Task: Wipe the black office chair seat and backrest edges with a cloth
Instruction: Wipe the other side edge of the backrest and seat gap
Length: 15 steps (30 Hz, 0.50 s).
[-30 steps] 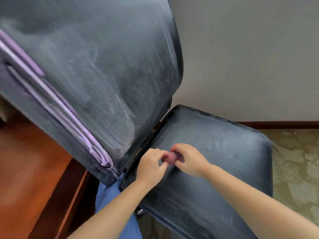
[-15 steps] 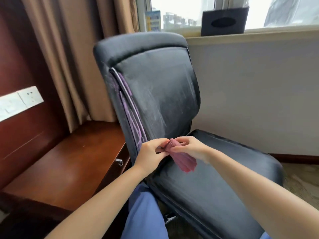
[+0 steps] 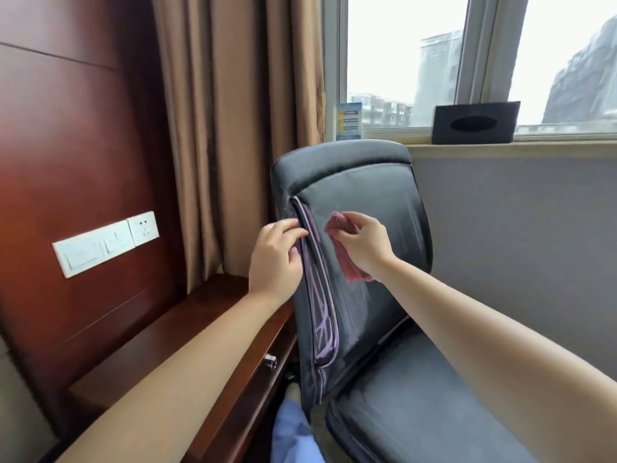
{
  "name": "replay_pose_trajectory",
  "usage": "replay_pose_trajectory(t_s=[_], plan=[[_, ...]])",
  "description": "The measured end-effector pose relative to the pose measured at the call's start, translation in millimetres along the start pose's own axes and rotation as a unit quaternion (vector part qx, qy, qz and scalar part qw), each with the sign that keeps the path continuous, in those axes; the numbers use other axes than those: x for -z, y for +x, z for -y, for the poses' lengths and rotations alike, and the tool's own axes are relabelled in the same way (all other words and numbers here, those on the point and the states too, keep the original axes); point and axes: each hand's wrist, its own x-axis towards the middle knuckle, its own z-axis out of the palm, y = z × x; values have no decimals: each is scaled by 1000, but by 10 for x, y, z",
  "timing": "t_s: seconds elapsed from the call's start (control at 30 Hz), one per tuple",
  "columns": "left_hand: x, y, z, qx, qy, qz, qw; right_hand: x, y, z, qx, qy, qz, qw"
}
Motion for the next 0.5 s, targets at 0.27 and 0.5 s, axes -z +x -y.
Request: replay_pose_trajectory(t_s=[0.27,0.5], plan=[[-70,549,172,247,-141,55,957,-258,605,374,67,-71,-2,995],[-175,576,167,338,-279,68,896,-355,677,228,183,-150,7,972]])
